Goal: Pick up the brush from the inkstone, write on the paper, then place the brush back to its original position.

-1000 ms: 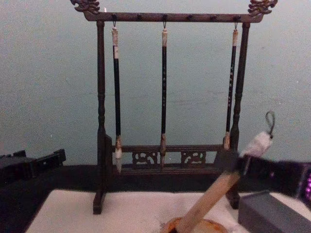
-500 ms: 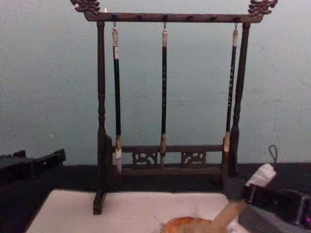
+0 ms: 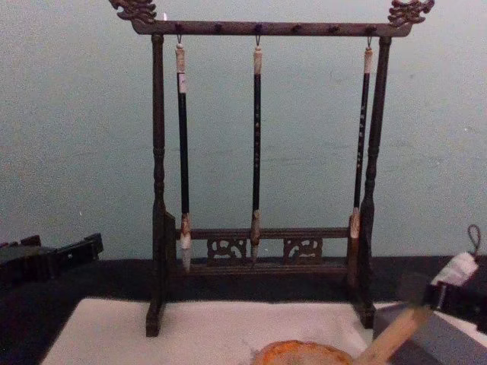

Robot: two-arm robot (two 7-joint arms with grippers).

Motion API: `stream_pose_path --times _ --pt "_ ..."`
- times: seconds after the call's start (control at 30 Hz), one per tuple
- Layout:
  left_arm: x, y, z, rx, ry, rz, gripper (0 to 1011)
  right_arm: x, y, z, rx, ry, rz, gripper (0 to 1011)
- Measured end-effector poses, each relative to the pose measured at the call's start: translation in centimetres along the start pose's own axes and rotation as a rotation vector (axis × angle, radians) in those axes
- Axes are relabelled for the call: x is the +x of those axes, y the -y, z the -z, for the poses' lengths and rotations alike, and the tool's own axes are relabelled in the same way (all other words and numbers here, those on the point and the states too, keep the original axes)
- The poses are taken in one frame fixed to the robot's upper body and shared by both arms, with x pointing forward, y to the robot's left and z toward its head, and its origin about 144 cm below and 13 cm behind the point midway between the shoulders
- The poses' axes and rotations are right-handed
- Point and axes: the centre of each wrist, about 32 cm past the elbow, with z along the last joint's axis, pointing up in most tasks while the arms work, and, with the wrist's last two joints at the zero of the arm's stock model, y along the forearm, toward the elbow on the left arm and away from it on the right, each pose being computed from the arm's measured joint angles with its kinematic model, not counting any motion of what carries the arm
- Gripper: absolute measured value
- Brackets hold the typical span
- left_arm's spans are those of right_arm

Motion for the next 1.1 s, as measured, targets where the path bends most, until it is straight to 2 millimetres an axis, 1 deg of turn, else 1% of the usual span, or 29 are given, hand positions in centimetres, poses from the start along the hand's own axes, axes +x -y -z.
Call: stream_pose_path --times 0.47,0.77,1.1 --pt "0.0 0.0 0.0 0.000 0.000 0.000 1002 0.1 1.1 -0.6 0.009 0.010 0.030 168" --pt "0.0 0.0 0.0 0.000 0.000 0.000 1002 0.0 2.1 -1.6 0.037 0.025 0.038 168" --pt "0.0 0.0 0.0 0.000 0.000 0.000 1002 -0.2 2.2 -2.4 0.062 0.038 0.022 168"
